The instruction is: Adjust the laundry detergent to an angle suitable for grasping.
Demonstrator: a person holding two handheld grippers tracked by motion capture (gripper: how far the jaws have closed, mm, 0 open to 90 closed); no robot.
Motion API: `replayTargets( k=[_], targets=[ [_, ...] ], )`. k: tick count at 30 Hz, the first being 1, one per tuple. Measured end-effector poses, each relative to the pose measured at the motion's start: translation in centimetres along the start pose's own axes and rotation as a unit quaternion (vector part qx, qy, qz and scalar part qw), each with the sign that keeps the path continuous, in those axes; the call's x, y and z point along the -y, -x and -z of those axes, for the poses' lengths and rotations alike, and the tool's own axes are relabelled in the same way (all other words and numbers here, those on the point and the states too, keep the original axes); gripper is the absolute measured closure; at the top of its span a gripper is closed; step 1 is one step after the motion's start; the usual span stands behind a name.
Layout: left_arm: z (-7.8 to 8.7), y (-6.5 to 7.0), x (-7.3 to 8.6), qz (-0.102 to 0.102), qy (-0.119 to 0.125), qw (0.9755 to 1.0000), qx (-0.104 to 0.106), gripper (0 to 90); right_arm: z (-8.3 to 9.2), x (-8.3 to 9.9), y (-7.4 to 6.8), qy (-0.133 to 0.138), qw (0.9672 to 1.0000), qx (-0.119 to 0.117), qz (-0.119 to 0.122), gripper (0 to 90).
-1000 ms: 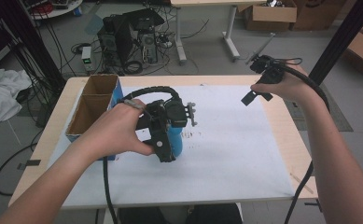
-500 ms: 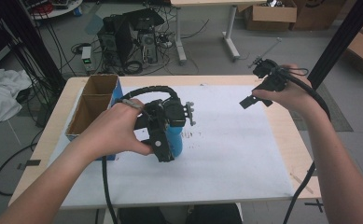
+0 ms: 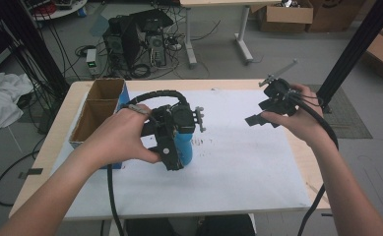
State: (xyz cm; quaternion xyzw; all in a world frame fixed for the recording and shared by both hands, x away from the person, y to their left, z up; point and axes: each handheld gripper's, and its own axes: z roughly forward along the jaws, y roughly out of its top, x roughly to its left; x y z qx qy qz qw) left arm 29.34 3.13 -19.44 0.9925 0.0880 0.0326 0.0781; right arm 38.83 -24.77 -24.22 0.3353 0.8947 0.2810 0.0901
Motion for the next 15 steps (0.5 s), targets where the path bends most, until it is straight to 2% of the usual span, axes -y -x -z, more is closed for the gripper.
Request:
replayTargets(
  k=[6, 7, 8, 9, 13, 15],
  targets=[
    [0.0, 0.0, 0.2, 0.002, 0.001, 1.0, 0.001, 2.7, -0.8, 1.3, -1.7, 0.048, 0.9988, 0.007, -0.001, 19.3],
    [0.0, 0.0, 0.2, 0.002, 0.001, 1.0, 0.001, 2.7, -0.8, 1.3, -1.7, 0.048, 0.9988, 0.007, -0.001, 19.3],
    [0.0, 0.0, 0.2, 0.001, 0.002, 1.0, 0.002, 2.6, -1.1, 1.8, -2.3, 0.063, 0.998, 0.007, -0.002, 19.3],
    [0.0, 0.0, 0.2, 0.001, 0.002, 1.0, 0.002, 2.7, -1.1, 1.8, -2.3, 0.063, 0.998, 0.007, -0.002, 19.3],
    [-0.1, 0.0, 0.3, 0.002, 0.002, 1.0, 0.0, 2.7, -1.7, 2.5, -3.5, 0.093, 0.9956, 0.012, 0.002, 19.3],
    [-0.1, 0.0, 0.3, 0.003, 0.003, 1.0, 0.0, 2.6, -2.2, 2.9, -3.9, 0.105, 0.9945, 0.005, 0.004, 19.4]
  ],
)
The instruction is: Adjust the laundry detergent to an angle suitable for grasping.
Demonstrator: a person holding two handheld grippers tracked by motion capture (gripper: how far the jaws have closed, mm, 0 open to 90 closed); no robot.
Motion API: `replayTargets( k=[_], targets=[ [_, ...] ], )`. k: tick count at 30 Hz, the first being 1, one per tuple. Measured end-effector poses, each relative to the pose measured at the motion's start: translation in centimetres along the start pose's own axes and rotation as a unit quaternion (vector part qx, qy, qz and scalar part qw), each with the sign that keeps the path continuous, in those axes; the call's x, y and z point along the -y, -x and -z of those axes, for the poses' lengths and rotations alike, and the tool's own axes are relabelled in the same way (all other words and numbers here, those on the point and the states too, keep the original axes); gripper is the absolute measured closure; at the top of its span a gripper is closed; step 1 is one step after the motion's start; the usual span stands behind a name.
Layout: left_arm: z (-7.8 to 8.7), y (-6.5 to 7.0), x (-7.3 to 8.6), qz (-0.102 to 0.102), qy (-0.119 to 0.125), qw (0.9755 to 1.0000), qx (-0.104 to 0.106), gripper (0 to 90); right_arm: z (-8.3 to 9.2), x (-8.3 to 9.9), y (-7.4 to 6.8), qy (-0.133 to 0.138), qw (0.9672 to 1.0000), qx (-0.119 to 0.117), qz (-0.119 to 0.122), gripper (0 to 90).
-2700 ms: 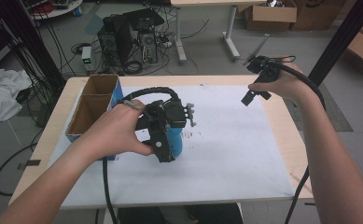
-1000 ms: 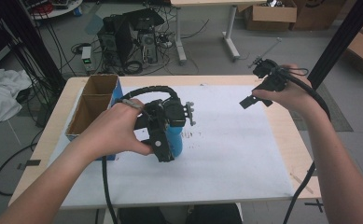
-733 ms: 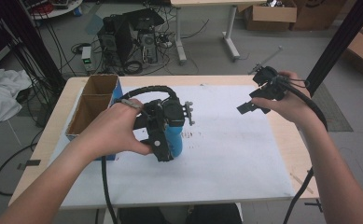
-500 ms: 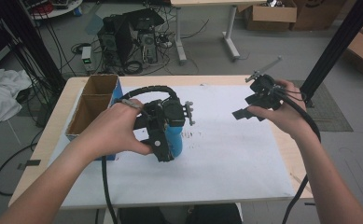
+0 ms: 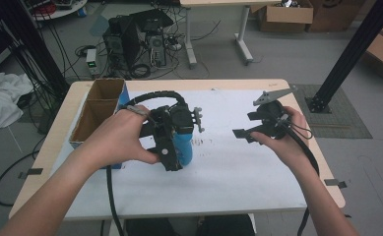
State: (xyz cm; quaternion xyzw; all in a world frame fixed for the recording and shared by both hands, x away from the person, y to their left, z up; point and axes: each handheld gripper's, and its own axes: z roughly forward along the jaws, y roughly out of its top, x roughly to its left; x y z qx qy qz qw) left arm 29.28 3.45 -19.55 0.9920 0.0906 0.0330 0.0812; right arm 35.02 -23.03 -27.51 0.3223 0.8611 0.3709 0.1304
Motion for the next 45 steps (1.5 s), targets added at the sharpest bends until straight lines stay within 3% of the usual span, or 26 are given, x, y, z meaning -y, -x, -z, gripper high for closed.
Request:
replayTargets(
  k=[10, 16, 45],
  targets=[
    [0.0, 0.1, 0.0, 0.003, -0.002, 1.0, 0.002, 2.7, -2.1, 1.2, -1.9, 0.038, 0.9992, -0.013, -0.004, 18.8],
    [0.1, 0.1, 0.0, 0.003, -0.002, 1.0, 0.002, 2.7, -3.6, 1.2, -2.8, 0.045, 0.9985, -0.029, -0.01, 18.7],
    [0.0, 0.2, 0.2, 0.001, 0.001, 1.0, 0.003, 2.7, -10.1, -2.5, -7.4, 0.026, 0.996, -0.085, 0.008, 18.7]
  ],
)
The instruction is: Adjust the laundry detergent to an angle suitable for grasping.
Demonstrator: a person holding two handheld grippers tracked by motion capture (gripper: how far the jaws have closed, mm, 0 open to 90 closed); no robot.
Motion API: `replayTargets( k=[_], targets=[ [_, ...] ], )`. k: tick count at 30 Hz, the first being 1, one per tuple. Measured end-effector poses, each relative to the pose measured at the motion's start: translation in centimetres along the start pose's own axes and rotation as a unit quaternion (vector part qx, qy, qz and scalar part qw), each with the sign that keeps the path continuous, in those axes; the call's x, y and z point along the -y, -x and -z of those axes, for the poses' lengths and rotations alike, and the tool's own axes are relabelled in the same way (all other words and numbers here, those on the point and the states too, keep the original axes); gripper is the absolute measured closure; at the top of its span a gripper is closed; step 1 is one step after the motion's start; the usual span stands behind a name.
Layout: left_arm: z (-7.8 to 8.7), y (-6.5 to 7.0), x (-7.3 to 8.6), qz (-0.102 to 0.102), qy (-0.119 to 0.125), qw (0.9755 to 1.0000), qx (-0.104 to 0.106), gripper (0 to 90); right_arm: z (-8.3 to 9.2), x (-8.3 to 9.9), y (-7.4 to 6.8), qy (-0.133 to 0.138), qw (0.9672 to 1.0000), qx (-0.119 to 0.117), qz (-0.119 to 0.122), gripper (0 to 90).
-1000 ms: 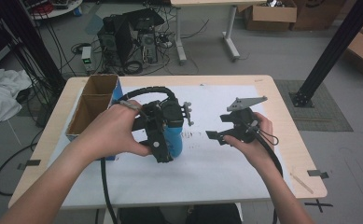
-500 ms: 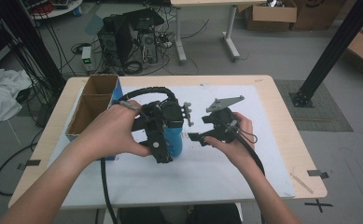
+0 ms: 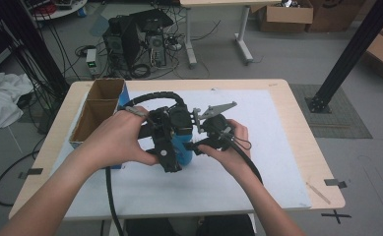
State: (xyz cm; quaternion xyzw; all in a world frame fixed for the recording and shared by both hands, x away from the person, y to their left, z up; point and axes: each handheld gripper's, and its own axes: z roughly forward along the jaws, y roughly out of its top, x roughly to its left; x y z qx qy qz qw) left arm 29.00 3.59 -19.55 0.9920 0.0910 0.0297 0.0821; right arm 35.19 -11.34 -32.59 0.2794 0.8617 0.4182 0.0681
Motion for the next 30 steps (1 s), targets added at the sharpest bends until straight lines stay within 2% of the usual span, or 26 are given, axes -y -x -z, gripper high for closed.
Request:
replayTargets(
  k=[11, 22, 30],
  targets=[
    [0.1, 0.0, 0.0, 0.0, 0.0, 1.0, 0.002, 2.7, -2.5, -1.2, -0.7, -0.016, 0.9997, -0.016, 0.001, 18.9],
    [0.1, 0.0, 0.2, 0.002, 0.001, 1.0, 0.003, 2.7, -3.9, -1.4, -0.9, -0.021, 0.9997, -0.009, -0.004, 22.4],
    [0.0, 0.0, 0.1, 0.001, 0.001, 1.0, 0.004, 2.7, -4.5, -1.5, -1.0, -0.012, 0.9999, 0.002, -0.003, 28.8]
  ],
)
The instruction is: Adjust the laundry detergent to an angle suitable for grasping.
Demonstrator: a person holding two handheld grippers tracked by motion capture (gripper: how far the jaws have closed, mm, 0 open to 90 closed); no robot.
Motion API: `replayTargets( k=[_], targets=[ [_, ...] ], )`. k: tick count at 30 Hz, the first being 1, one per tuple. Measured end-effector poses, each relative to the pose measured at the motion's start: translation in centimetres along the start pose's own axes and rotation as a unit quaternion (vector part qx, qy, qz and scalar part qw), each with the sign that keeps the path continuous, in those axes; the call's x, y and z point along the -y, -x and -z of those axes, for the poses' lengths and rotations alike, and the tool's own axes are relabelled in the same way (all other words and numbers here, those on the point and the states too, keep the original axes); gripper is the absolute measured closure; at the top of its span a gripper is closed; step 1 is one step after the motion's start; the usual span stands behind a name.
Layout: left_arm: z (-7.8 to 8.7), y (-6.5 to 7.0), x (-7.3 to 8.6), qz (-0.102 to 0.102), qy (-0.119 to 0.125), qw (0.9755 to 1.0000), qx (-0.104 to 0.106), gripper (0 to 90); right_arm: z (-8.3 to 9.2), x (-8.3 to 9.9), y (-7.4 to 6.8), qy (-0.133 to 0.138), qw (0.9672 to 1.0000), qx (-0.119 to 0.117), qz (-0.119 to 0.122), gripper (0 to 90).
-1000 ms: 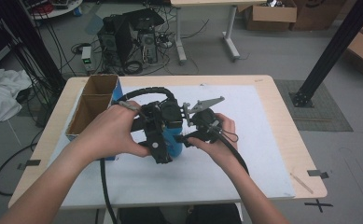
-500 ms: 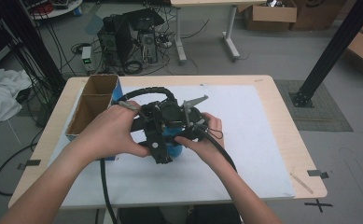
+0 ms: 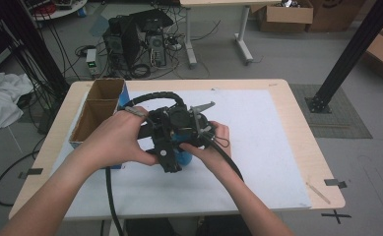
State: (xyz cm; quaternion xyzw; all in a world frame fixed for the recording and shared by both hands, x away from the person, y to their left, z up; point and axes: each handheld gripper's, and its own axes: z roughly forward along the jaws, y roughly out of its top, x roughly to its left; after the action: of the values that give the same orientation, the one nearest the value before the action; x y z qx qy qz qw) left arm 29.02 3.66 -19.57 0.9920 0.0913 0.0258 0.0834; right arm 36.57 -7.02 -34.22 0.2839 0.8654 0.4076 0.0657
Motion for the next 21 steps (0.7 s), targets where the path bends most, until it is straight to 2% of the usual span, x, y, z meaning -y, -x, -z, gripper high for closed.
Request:
replayTargets(
  k=[6, 8, 21],
  targets=[
    [-0.03, -0.06, 0.01, 0.0, 0.0, 1.0, 0.001, 2.6, -0.39, 0.07, 0.08, 0.004, 0.9999, 0.013, 0.001, 36.7],
    [-0.03, -0.08, 0.02, 0.0, 0.0, 1.0, 0.002, 2.6, -0.49, 0.11, 0.19, 0.005, 0.9999, 0.009, -0.001, 37.2],
    [-0.1, -0.26, 0.25, 0.004, 0.001, 1.0, 0.002, 2.6, -0.73, 0.35, 0.02, 0.014, 0.9989, 0.03, 0.033, 42.3]
  ],
)
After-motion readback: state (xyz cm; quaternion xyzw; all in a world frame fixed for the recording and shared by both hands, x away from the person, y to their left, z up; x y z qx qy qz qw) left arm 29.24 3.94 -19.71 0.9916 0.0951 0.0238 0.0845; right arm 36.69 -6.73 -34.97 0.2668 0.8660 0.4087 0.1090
